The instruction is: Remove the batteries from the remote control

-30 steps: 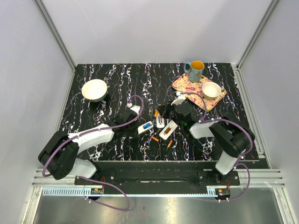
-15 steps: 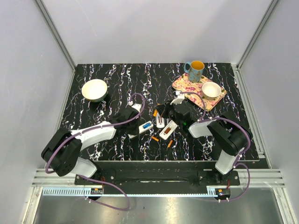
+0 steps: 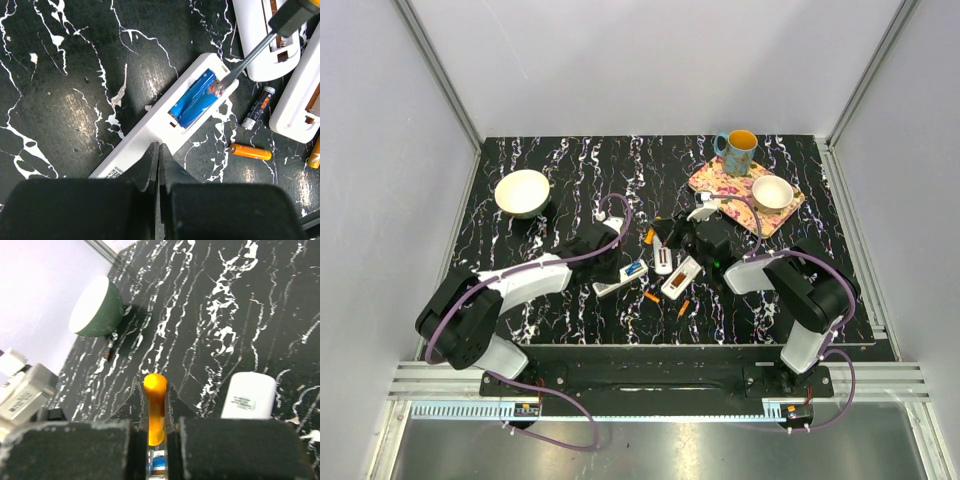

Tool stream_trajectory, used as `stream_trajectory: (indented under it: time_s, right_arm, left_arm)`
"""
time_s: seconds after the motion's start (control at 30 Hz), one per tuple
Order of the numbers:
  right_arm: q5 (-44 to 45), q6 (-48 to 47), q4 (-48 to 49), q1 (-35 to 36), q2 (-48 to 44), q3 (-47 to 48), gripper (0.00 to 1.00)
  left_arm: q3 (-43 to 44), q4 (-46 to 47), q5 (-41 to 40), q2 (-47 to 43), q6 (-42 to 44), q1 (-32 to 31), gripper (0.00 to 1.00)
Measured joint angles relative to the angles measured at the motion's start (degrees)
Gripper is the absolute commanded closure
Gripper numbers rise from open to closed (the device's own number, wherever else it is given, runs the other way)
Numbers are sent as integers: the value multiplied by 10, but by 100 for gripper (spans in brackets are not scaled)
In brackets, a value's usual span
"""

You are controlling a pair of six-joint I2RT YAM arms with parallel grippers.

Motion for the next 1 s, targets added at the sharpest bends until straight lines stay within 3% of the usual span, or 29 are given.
stream_trajectory:
  time_s: [0.4,1.0]
  right_arm:
    - [-52,51,27,8,5,7,100]
    - [-67,47,2,19,37,18,100]
  left_arm:
    - [8,0,1,8,0,2,100]
    - [9,0,2,9,0,3,100]
